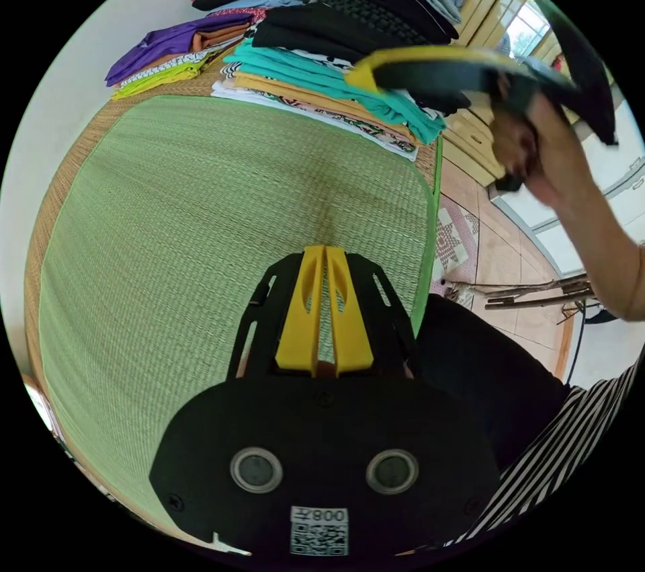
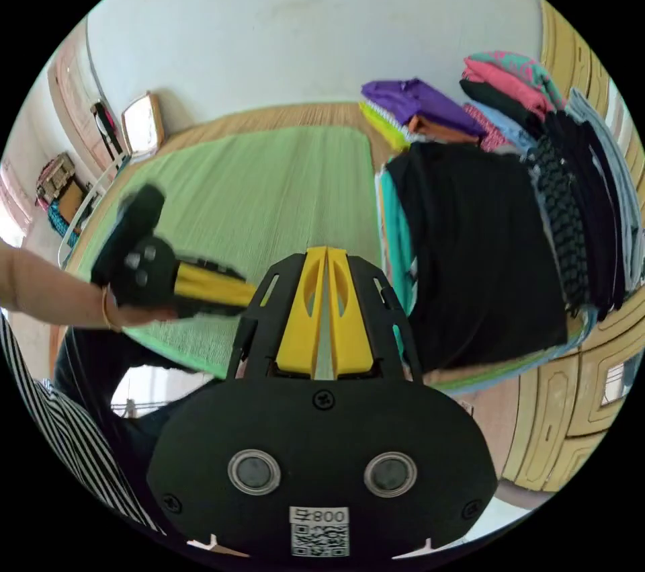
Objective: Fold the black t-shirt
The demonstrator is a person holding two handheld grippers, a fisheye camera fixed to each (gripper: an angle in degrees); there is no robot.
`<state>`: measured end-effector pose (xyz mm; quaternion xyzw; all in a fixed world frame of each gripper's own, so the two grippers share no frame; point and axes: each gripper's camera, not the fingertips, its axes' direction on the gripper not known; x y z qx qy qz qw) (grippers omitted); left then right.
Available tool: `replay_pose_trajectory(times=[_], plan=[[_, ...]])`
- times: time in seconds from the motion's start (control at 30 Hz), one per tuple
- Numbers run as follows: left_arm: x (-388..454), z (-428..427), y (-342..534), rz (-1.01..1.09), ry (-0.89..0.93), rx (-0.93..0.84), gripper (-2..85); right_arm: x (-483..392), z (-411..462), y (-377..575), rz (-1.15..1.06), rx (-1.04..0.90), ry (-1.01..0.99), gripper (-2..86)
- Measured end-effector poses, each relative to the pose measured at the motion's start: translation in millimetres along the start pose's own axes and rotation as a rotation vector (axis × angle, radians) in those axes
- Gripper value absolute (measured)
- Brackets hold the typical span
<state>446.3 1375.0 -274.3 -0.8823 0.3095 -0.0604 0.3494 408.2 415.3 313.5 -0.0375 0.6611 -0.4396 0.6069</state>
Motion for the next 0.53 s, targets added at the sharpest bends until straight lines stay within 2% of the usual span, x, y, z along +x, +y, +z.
replay_pose_trajectory(times=[0.23,0.4,0.53], plan=[[-4.8,-23.6,45.9,-0.094,0.049,0.079,0.5,54.4,-12.4,-144.2,-0.008,0.195,0.051,6.8],[-8.3,-42.0,76.9,-0.107,0.083,0.127,0.9,87.9,28.1,-233.4,0.047,0.122,0.141,7.9],[-12.7,-59.8,101.1,-0.122,0.123,0.139,2.0,109.6,80.1,-289.5,0.081,-0.042,0.196,8.5]])
